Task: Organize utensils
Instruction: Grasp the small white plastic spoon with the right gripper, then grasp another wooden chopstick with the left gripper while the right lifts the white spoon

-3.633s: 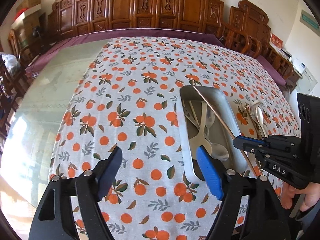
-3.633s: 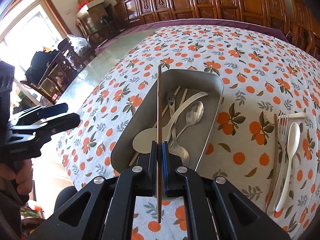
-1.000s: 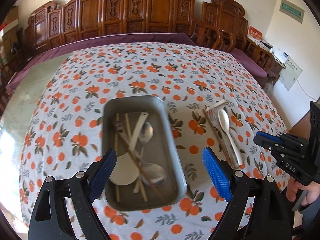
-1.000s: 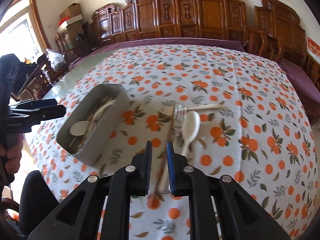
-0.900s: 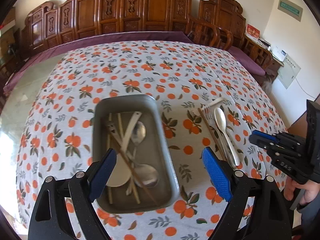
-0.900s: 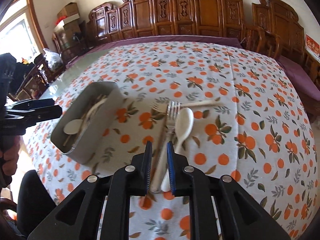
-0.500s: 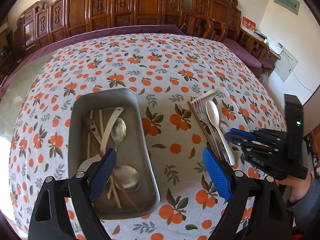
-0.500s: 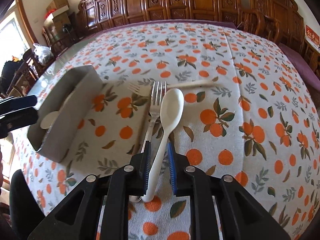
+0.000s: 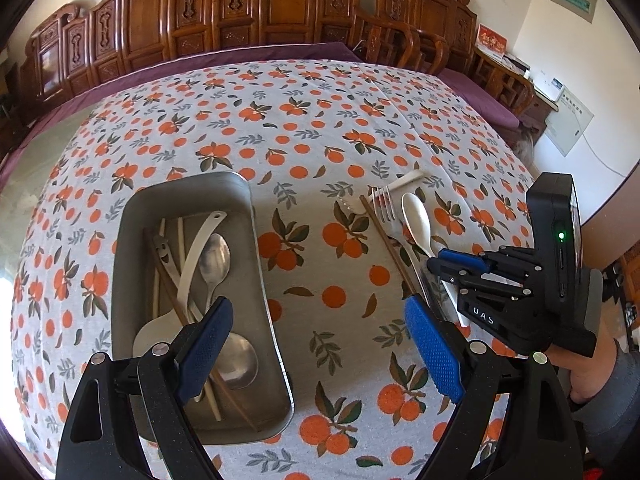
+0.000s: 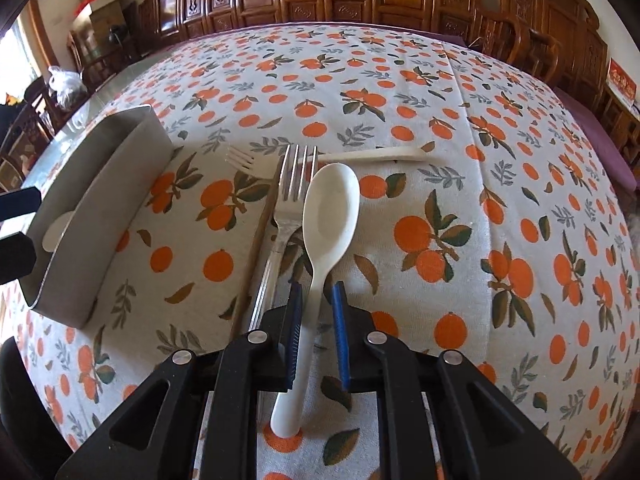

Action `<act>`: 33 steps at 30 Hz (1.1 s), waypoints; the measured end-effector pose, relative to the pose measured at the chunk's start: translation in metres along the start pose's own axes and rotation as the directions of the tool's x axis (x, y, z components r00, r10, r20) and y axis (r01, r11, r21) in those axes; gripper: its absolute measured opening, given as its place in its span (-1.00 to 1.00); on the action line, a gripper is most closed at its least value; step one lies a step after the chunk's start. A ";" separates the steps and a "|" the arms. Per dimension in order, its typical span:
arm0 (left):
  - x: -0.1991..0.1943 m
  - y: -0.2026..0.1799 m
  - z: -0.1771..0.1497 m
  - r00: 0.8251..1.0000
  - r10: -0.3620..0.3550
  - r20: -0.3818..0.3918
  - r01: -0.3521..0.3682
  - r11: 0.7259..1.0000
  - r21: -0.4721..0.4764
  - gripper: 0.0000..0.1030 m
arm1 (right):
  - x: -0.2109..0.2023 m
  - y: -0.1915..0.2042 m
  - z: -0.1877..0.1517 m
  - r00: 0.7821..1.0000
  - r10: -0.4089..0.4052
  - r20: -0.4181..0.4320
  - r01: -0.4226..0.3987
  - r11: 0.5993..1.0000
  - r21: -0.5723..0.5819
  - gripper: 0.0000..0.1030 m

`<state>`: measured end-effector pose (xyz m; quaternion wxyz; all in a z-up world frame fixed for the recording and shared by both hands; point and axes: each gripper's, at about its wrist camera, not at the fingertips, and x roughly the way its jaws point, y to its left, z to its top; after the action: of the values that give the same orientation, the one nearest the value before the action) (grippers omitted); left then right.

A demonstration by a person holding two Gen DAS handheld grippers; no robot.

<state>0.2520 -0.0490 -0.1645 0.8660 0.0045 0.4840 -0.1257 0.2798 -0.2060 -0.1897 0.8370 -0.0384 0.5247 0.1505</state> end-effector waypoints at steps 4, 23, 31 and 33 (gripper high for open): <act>0.004 -0.008 0.003 1.000 -0.004 -0.002 0.004 1.000 0.011 0.63 | -0.005 -0.008 -0.006 1.000 0.005 -0.013 -0.004 1.000 0.005 -0.83; 0.064 -0.055 0.011 0.995 0.021 -0.098 -0.015 0.998 0.063 0.61 | -0.040 -0.058 -0.046 0.998 0.048 0.038 -0.051 0.995 0.090 -0.83; 0.092 -0.065 0.012 0.988 0.025 -0.152 -0.018 0.998 0.053 -0.02 | -0.046 -0.064 -0.053 0.996 0.068 0.054 -0.073 0.992 0.105 -0.82; 0.095 -0.065 0.013 0.986 0.025 -0.162 -0.017 0.999 0.046 -0.16 | -0.046 -0.063 -0.054 0.996 0.073 0.055 -0.078 0.991 0.106 -0.82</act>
<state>0.2957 -0.1337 -0.2304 0.8245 0.0391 0.5501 -0.1266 0.2327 -0.2882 -0.1784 0.8447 0.0305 0.5116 0.1544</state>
